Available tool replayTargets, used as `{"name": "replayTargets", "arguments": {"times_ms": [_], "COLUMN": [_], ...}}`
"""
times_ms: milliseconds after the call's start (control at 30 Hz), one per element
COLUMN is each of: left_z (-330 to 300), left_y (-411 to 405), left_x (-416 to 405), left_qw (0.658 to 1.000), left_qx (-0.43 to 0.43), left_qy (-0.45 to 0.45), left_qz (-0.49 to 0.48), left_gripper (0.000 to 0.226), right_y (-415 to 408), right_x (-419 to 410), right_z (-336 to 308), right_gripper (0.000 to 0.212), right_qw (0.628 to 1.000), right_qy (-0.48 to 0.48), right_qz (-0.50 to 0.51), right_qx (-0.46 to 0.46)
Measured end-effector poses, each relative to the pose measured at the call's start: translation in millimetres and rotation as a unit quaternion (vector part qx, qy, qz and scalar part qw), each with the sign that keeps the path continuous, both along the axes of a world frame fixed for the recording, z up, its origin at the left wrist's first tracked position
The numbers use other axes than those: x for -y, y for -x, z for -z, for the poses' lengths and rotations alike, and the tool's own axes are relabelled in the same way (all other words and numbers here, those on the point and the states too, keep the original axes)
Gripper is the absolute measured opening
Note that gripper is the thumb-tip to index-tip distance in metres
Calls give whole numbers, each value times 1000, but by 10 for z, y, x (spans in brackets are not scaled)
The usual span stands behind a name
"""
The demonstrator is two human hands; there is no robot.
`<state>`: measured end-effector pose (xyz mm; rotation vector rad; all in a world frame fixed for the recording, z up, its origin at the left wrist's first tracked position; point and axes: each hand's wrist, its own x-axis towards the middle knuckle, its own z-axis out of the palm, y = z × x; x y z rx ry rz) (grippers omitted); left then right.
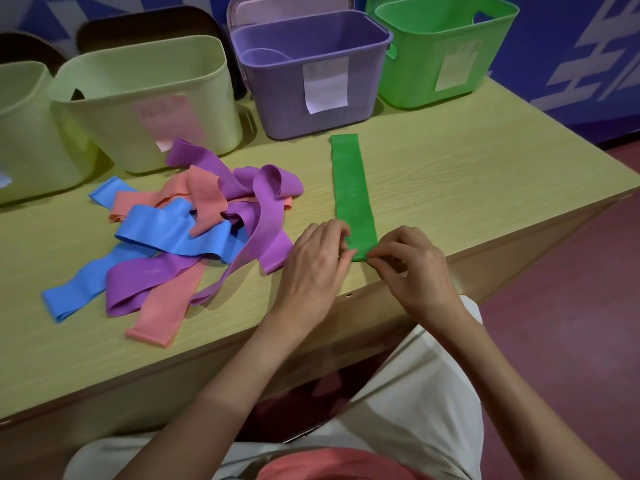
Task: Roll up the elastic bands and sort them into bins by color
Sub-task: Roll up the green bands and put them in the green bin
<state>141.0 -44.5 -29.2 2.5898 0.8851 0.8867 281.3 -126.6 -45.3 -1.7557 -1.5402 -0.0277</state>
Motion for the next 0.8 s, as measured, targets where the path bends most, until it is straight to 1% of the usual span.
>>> {"name": "replayTargets", "arguments": {"times_ms": [67, 133, 233, 333, 467, 533, 633, 733, 800], "left_z": [-4, 1, 17, 32, 35, 35, 29, 16, 13], "left_y": [14, 50, 98, 110, 99, 87, 77, 57, 24], "left_x": [-2, -30, -69, -69, -89, -102, -120, -134, -144], "left_qw": [1000, 1000, 996, 993, 993, 993, 992, 993, 995], "left_qx": [9, 4, -23, -51, -65, -76, -96, -97, -86], "left_qy": [7, -2, -52, -85, -89, -84, -76, -66, -42], "left_qz": [10, 28, 64, 57, 43, 38, 28, 34, 34], "left_gripper": [27, 20, 8, 11, 11, 13, 19, 25, 28], "right_y": [-6, -8, -7, 16, 18, -9, -55, -102, -127], "right_x": [-22, -43, -65, -75, -96, -92, -86, -125, -159], "right_z": [17, 33, 60, 68, 57, 70, 84, 91, 106], "right_gripper": [6, 6, 6, 6, 6, 7, 16, 15, 13], "right_qw": [1000, 1000, 999, 999, 999, 1000, 1000, 999, 999], "right_qy": [-5, -4, -14, -30, -24, -22, -18, -25, -30], "right_qz": [6, 17, 35, 43, 30, 16, 6, 14, 16], "right_qx": [1, 0, 9, 11, -12, -9, 1, 15, 22]}}
